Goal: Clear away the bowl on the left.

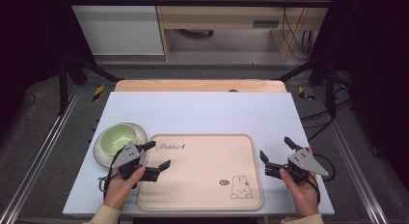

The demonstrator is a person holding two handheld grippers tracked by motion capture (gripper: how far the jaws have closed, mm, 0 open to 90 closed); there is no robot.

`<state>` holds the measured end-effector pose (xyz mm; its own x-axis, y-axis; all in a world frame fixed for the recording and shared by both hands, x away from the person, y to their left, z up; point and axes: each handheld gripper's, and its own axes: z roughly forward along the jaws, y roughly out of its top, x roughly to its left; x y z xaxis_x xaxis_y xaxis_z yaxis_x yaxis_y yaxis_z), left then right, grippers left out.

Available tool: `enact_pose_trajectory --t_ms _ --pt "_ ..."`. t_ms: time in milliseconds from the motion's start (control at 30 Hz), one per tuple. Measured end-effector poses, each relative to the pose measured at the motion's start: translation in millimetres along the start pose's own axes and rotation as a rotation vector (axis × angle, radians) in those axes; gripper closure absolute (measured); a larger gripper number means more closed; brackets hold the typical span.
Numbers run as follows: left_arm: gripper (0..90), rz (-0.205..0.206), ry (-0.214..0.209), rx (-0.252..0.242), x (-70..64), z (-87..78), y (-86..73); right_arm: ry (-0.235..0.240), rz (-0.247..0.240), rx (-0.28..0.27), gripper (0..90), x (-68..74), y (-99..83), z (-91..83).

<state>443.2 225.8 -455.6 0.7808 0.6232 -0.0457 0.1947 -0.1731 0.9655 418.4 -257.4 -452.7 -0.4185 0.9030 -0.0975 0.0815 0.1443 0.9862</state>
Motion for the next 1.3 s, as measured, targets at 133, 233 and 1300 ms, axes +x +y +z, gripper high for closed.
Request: enact_pose_trajectory --t_ms 133,233,1300 --pt "7.8 0.004 0.004 -0.006 -0.3 -1.0 1.9 -0.001 -0.005 -0.007 3.4 0.7 1.0 -1.2" --pt "7.8 0.004 0.013 -0.019 0.0 -3.1 5.2 0.0 -0.005 -0.007 3.4 1.0 1.0 -1.4" --pt "7.2 0.007 0.217 -0.095 41.2 -56.4 54.5 0.003 -0.013 0.001 3.2 3.1 1.5 0.1"
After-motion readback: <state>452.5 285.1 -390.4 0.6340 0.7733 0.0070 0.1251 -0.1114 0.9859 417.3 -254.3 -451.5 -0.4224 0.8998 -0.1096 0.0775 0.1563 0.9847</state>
